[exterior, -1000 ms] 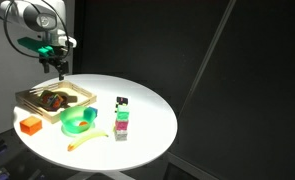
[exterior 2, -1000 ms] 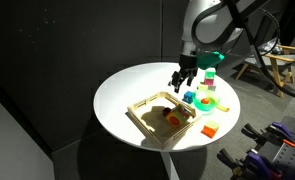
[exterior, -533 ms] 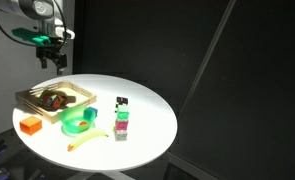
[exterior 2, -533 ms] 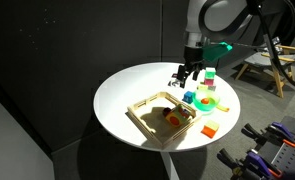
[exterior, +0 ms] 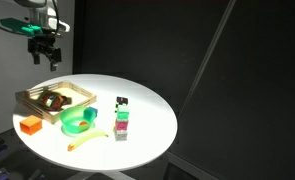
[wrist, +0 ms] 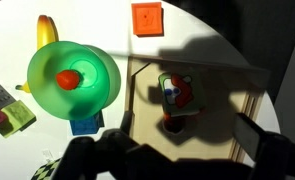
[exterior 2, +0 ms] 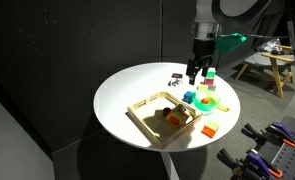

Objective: Put the soft orange block on the tray

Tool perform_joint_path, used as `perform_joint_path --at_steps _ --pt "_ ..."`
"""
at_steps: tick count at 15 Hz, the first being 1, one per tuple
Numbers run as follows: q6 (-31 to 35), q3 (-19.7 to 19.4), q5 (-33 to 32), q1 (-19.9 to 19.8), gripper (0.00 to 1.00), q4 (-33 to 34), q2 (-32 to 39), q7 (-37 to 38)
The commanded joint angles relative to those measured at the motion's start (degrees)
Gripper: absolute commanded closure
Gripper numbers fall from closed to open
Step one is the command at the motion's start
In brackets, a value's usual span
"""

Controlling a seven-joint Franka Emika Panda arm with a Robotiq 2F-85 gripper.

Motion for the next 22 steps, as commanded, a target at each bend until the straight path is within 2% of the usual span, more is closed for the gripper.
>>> perform_joint_path --at_steps 1,12,22 --pt "-2.44 -0.03 1.17 -0.32 0.00 -2.98 -5.21 -2.53" --pt "-6.75 -1.52 3.29 -0.34 0.00 -7.91 -15.29 -5.32" --pt "-12.01 -2.32 3.27 -0.72 0.00 -8.76 -22.42 -5.18"
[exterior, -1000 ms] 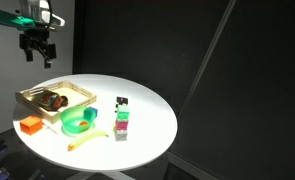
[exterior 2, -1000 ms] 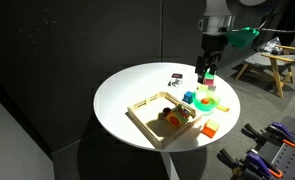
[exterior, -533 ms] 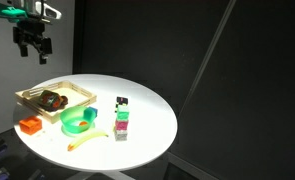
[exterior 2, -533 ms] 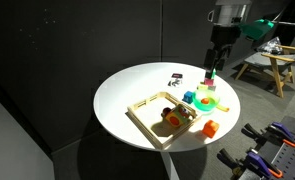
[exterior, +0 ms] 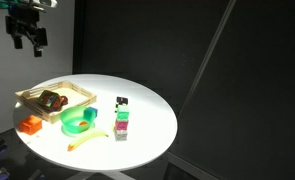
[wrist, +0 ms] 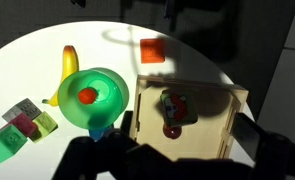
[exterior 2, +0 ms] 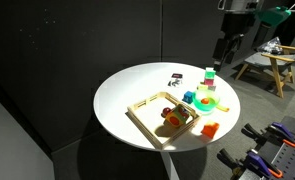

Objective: Put the soft orange block on the tray

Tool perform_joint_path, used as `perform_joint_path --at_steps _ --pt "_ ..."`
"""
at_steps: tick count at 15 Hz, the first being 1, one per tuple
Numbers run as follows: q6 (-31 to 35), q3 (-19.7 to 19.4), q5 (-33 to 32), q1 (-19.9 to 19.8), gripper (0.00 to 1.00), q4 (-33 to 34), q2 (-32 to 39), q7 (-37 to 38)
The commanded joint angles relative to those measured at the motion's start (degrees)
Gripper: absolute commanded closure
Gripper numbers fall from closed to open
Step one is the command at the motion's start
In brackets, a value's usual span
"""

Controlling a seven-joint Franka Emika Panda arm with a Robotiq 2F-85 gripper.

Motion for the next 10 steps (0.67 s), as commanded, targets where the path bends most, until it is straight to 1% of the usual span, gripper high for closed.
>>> perform_joint_path --at_steps 1,3,4,6,10 --pt "-2.48 -0.42 0.96 -0.60 0.00 -0.94 -3.44 -1.54" --pt "-5.29 -1.01 1.93 -0.26 0.00 -0.34 -3.75 -2.43" --pt "-2.73 0.30 0.47 -0.69 0.00 -0.11 -2.05 -0.42" --pt "-4.13 0.07 0.78 -0.71 0.00 -0.11 -2.58 -0.82" --pt "-4.24 0.00 0.81 -0.72 0.00 -0.12 -2.70 -0.91"
